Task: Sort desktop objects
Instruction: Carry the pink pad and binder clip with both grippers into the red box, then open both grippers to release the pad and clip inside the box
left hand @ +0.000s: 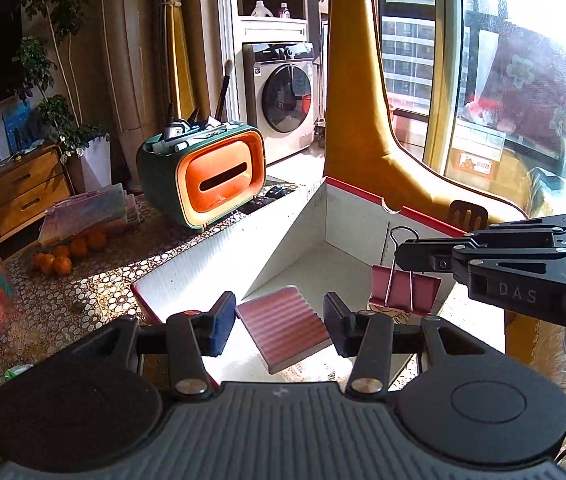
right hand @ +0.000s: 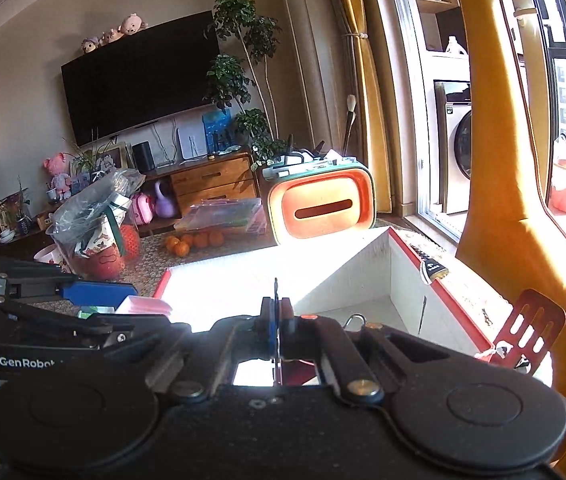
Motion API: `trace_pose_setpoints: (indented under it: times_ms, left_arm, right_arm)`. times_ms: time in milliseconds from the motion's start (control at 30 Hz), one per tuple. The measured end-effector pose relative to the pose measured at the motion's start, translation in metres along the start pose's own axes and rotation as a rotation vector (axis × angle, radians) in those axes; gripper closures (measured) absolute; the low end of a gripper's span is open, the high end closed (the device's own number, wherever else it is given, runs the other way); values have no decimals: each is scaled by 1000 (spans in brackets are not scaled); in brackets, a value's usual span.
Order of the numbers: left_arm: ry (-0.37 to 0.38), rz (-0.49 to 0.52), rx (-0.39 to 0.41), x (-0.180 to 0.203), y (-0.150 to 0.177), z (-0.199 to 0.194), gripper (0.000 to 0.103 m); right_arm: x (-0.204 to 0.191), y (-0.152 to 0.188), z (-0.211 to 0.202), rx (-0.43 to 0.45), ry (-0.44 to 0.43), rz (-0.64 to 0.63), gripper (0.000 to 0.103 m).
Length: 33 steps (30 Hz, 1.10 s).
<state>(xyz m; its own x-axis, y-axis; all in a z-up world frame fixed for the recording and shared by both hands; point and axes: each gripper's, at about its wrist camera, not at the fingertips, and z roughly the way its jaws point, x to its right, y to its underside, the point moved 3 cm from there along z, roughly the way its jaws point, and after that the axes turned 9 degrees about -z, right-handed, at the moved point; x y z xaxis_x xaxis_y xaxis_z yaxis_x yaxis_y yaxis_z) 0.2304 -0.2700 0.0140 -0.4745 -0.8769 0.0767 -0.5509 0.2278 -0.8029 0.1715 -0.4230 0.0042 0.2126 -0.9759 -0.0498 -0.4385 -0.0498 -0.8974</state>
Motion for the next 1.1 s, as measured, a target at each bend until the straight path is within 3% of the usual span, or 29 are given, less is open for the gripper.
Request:
trace_pose_setpoints:
  times_ms: [433,867,1100]
  left_arm:
    - [-11,0,-151,0,-17,84,56]
    - [-15,-21,-280,-1,-17,128,56]
    - [-30,-22,-380,-2,-12,144,56]
  right_arm:
    - [16,15,38,-134,-29,-5,102]
    - [14,22,65,-306,-99,-63,101]
    - [9,26,67,-335,-104,-101,90]
